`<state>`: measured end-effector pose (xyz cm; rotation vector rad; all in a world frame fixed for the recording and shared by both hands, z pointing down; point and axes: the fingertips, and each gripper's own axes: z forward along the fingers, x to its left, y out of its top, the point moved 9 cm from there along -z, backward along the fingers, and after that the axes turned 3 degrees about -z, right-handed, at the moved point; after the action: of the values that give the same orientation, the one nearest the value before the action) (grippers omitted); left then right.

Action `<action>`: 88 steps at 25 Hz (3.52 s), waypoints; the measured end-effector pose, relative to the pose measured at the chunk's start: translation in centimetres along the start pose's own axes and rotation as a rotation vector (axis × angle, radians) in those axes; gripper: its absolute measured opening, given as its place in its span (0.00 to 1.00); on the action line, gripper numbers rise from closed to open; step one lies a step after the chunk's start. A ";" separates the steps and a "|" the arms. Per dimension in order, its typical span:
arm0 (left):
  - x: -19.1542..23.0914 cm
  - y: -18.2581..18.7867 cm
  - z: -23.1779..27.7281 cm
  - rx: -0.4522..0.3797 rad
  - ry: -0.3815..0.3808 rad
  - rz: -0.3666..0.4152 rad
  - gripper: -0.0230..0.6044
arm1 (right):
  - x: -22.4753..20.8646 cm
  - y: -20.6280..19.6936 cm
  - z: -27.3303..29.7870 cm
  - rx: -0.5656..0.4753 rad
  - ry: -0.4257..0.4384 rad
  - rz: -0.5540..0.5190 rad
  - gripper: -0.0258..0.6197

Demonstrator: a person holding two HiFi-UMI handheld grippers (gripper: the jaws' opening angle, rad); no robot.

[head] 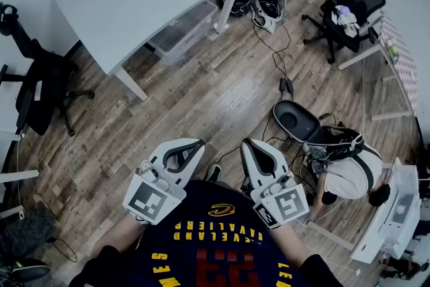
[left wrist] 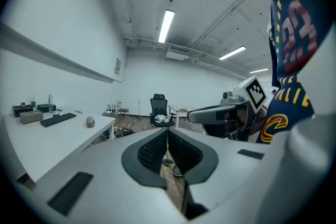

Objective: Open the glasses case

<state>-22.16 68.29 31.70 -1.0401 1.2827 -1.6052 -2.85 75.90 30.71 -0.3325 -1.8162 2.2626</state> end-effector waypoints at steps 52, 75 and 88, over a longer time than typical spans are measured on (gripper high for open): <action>17.6 3.1 21.0 0.337 0.265 -0.077 0.06 | -19.7 3.5 23.9 0.004 0.325 0.046 0.07; 35.4 4.7 28.5 0.308 0.127 -0.172 0.06 | -26.6 4.8 38.5 0.137 0.144 0.140 0.07; 49.0 5.6 28.9 0.284 0.063 -0.191 0.06 | -26.3 7.0 49.7 0.210 0.067 0.187 0.07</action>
<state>-10.57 12.43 35.70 -0.9618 0.9815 -1.9141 6.53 20.20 35.35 -0.5529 -1.5550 2.5066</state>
